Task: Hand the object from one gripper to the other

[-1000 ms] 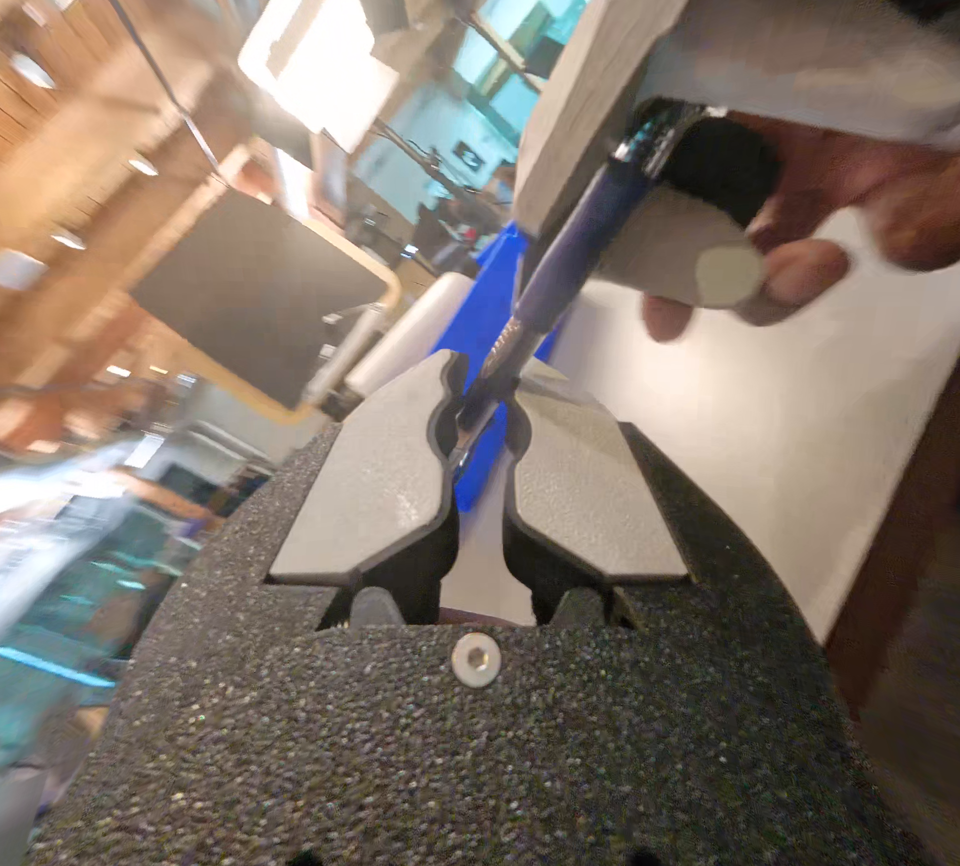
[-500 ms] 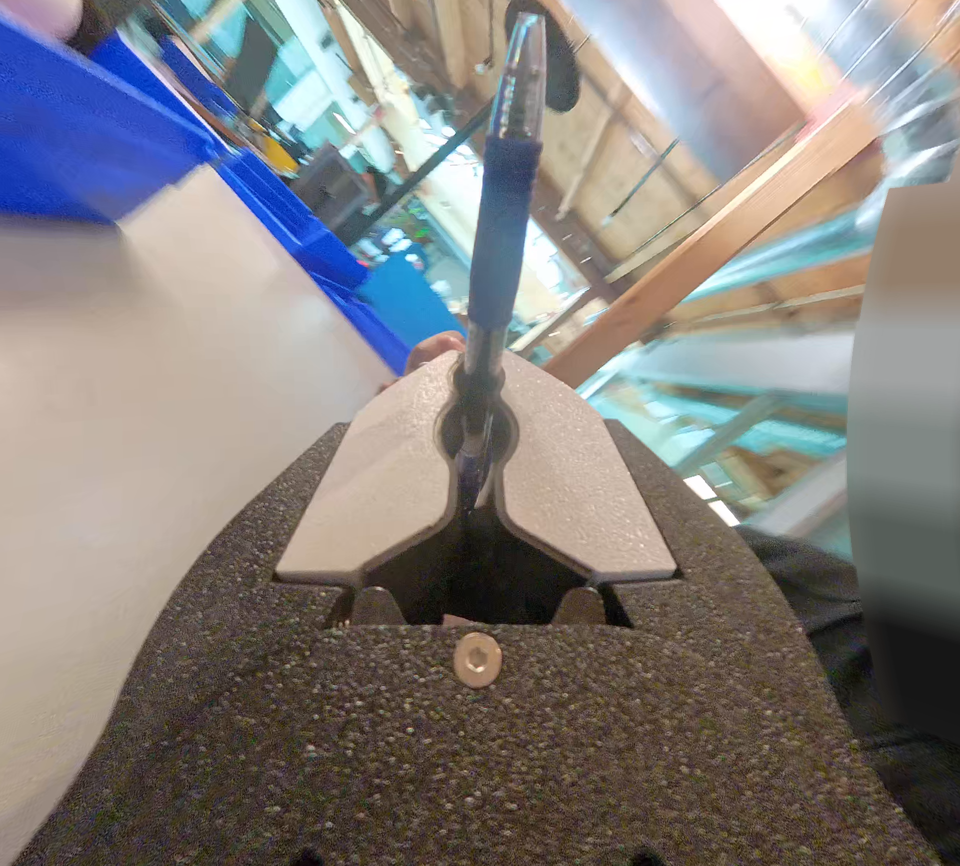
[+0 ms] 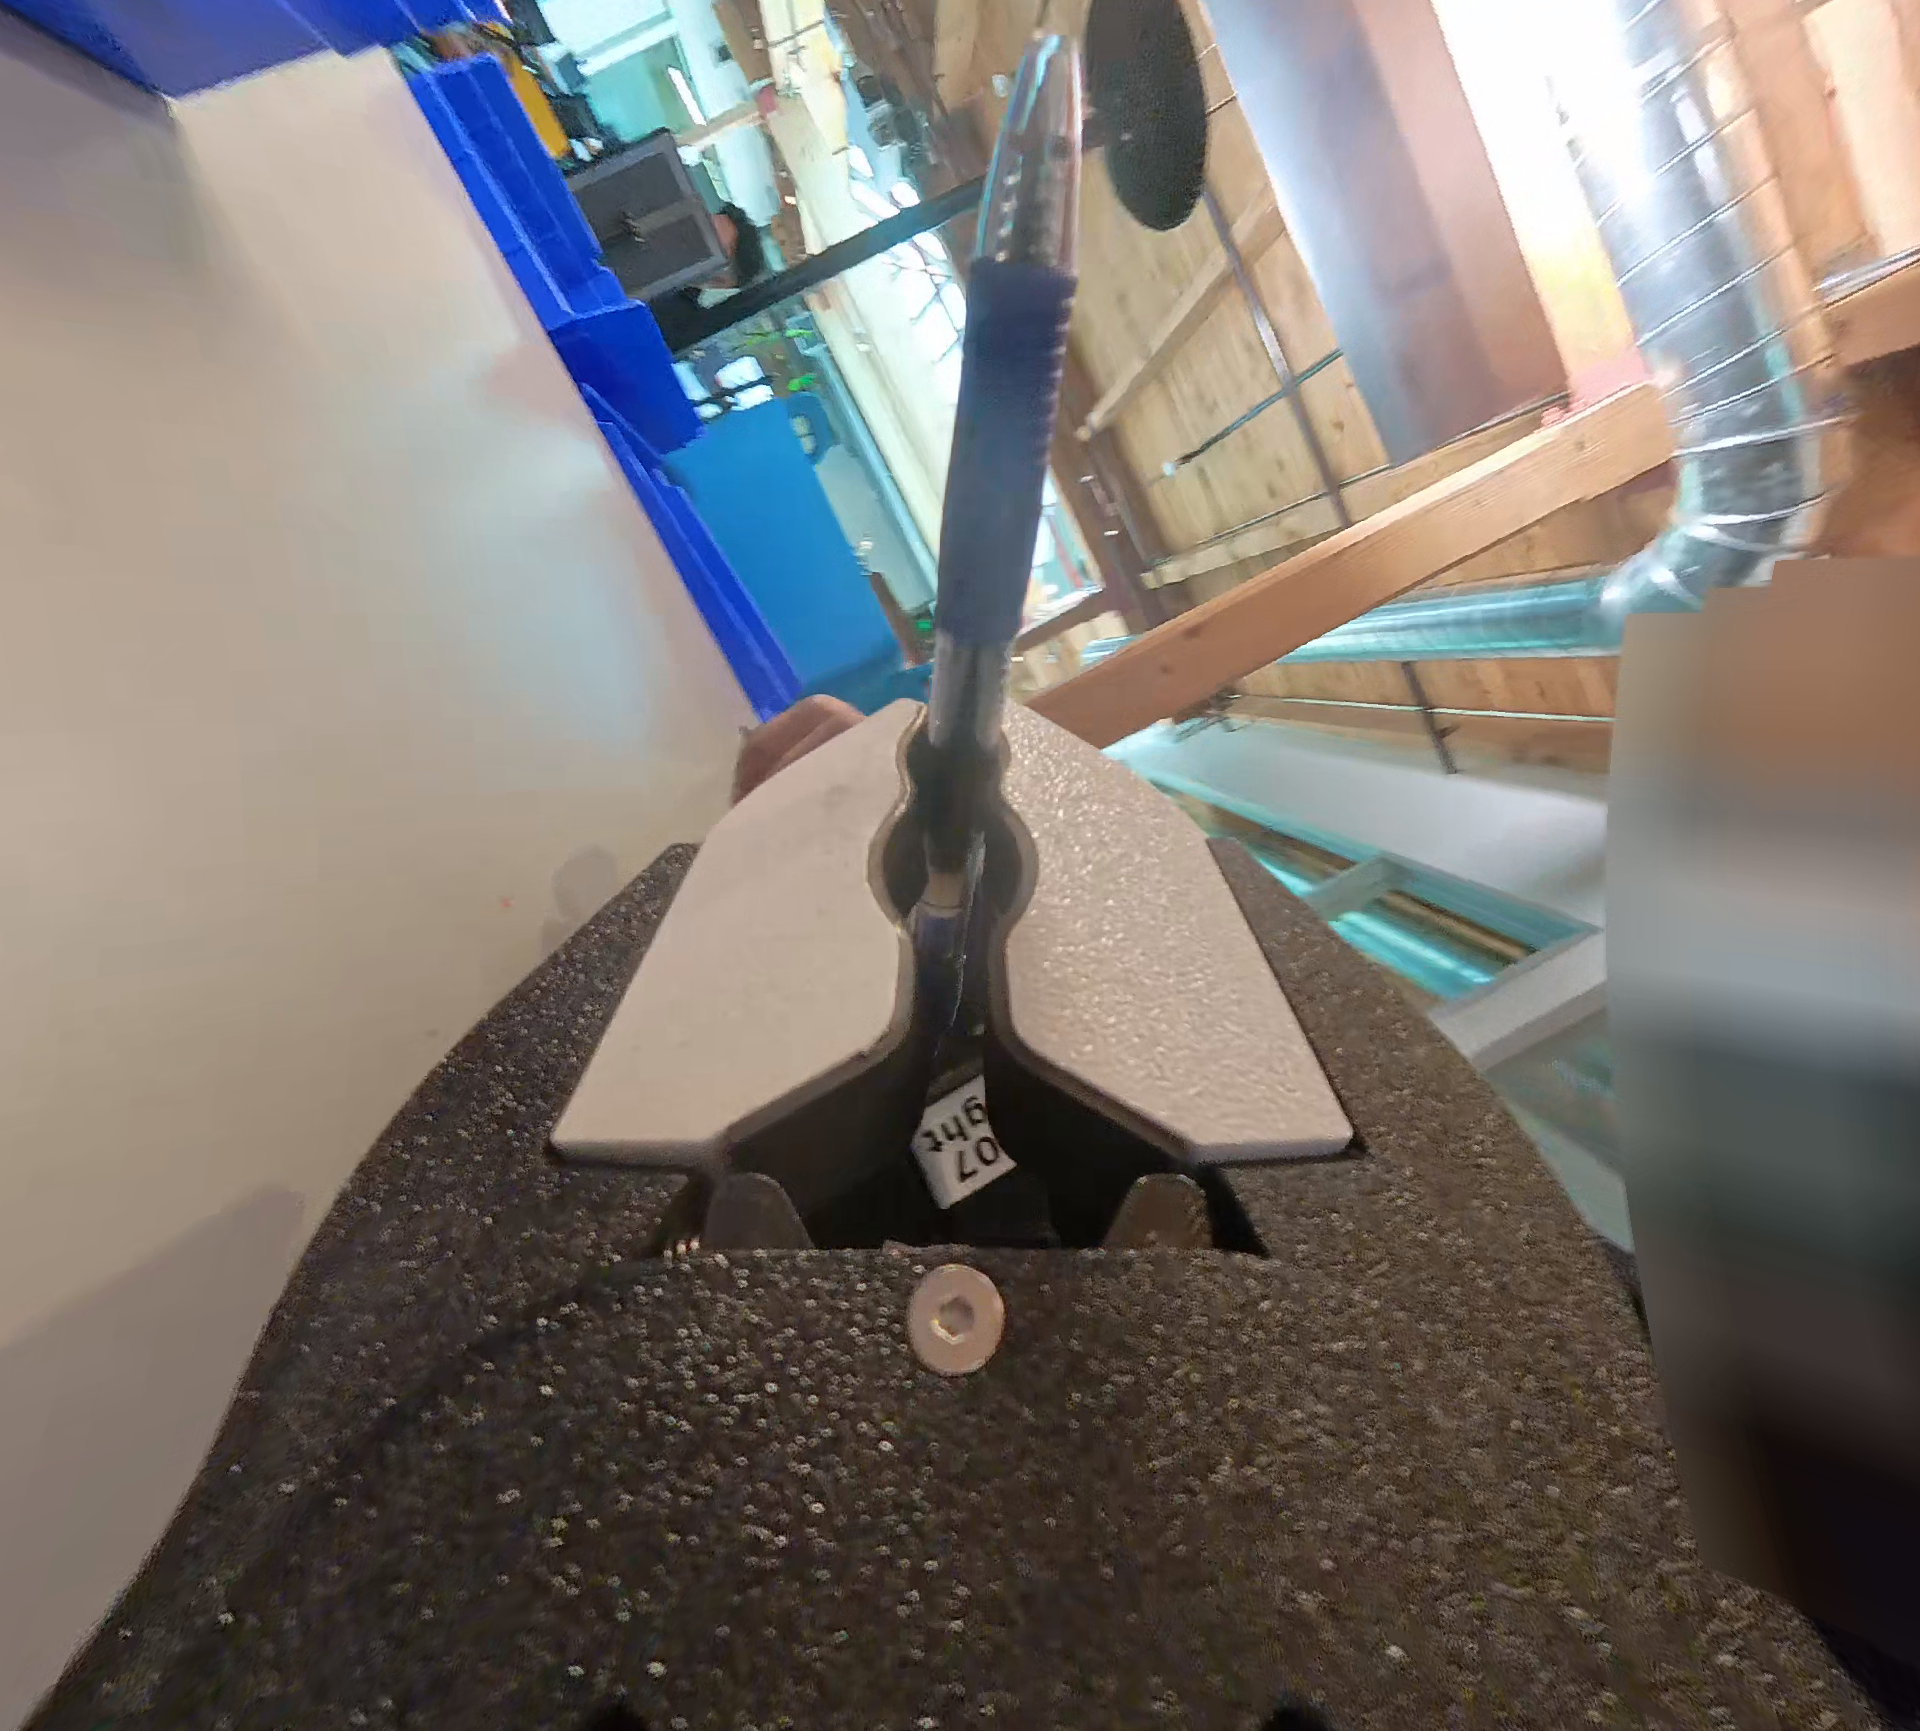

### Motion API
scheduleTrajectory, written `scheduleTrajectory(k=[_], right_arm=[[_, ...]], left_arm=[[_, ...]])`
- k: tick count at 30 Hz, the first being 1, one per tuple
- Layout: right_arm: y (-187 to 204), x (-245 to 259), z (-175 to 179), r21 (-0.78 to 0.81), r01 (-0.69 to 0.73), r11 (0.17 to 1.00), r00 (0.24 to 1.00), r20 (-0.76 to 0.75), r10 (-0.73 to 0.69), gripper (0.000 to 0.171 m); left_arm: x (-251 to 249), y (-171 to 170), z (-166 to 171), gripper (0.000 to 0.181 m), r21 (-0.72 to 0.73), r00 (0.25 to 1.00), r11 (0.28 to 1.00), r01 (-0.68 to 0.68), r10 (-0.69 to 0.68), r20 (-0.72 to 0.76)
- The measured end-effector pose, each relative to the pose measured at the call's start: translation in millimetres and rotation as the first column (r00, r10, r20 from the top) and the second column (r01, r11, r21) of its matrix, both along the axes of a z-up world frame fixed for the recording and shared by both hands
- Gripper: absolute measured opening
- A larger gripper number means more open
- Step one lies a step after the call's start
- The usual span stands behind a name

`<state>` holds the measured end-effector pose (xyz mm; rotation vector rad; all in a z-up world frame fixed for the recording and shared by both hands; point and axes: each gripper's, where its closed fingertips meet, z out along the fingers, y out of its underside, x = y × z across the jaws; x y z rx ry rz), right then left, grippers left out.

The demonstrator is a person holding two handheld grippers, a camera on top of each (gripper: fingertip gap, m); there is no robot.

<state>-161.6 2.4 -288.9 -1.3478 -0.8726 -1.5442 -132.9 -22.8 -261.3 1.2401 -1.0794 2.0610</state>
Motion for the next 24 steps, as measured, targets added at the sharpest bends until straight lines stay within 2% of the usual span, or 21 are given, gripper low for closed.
scheduleTrajectory(k=[4, 10, 17, 18, 22, 24], right_arm=[[1.0, -4.0, 3.4, 0.013, -0.003, 1.000, 1.000, 0.028, 0.003, 0.031], [3.6, -5.1, -3.0, -0.036, 0.012, 0.999, 0.998, 0.057, -0.010, 0.030], [5.6, -4.0, -12.4, -0.125, 0.032, 0.992, 0.998, 0.049, -0.026, 0.019], [5.0, -7.5, -6.4, -0.090, 0.003, 0.996, 1.000, 0.031, 0.000, 0.012], [3.0, -8.8, 1.6, -0.058, -0.026, 0.998, 0.998, -0.065, 0.022, 0.010], [0.7, -6.0, 6.3, -0.021, -0.044, 0.999, 0.986, -0.164, 0.040, 0.010]], left_arm=[[5.7, 6.7, -6.3, 0.006, 0.137, 0.995, 0.986, -0.093, 0.089, 0.035], [2.4, -0.6, -11.6, 0.007, 0.158, 0.999, 0.987, -0.039, 0.035, 0.032], [3.5, -1.6, -20.5, 0.007, 0.229, 0.999, 0.973, -0.018, 0.009, 0.038], [5.4, -0.9, -24.7, 0.015, 0.256, 0.999, 0.966, -0.024, 0.015, 0.037], [6.8, 0.7, -25.6, 0.022, 0.276, 0.998, 0.961, -0.025, 0.007, 0.068], [9.0, 4.6, -28.9, 0.035, 0.349, 0.994, 0.935, -0.055, 0.017, 0.111]])
